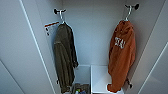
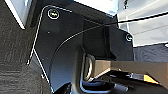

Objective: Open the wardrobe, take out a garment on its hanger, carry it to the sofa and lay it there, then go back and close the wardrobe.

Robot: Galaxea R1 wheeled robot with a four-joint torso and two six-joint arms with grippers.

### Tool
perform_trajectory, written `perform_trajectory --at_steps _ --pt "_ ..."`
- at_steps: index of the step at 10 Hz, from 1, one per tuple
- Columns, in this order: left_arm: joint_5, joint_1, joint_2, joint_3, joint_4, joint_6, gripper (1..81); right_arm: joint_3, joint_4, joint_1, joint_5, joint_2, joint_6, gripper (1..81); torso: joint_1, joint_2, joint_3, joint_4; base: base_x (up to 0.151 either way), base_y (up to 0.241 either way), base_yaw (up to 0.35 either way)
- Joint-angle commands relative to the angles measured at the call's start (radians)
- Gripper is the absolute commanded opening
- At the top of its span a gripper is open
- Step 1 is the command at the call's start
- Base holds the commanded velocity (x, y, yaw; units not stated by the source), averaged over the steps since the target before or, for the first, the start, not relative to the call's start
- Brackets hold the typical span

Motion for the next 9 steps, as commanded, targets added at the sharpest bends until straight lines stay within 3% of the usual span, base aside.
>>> perform_trajectory --at_steps 1,9 --pt "0.046 -0.025 -0.016 0.007 0.014 0.003 81.1 0.006 -0.003 0.028 -0.054 -0.005 -0.004 81.1 0.001 0.0 0.0 0.0 0.082 0.0 0.0" --pt "0.048 -0.025 -0.016 0.007 0.016 0.003 81.1 -0.009 -0.004 0.033 -0.057 0.011 -0.004 81.1 0.001 0.0 0.0 0.0 0.082 0.0 0.0"
